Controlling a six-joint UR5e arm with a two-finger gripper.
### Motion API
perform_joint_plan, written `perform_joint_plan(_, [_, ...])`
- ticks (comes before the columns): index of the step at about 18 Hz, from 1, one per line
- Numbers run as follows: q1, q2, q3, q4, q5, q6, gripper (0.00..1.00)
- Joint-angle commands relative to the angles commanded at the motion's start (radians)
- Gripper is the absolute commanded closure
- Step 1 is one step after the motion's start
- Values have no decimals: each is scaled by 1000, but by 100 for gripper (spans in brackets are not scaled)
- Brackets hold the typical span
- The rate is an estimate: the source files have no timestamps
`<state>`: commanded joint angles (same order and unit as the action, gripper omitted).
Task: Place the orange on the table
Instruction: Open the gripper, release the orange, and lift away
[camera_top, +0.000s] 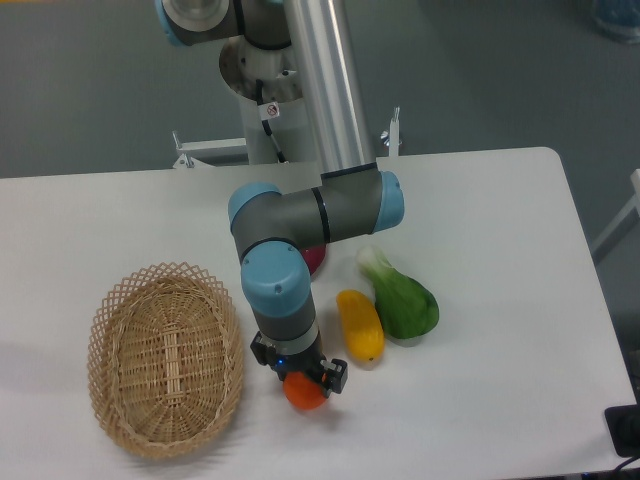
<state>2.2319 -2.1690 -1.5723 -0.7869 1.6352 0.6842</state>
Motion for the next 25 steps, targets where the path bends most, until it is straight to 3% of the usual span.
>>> perform_joint_plan(4, [0,3,9,0,0,2,0])
perform_joint_plan(12, [12,67,44,-20,-14,44,0])
perform_joint_plan(15, [28,113,52,-87,-14,121,0])
perform_joint_plan(18, [38,144,63,-118,-15,146,0])
perform_joint_plan(21, [54,178,104,-208,-17,161,0])
perform_joint_plan(25, [95,219,132,-276,-57,248,0])
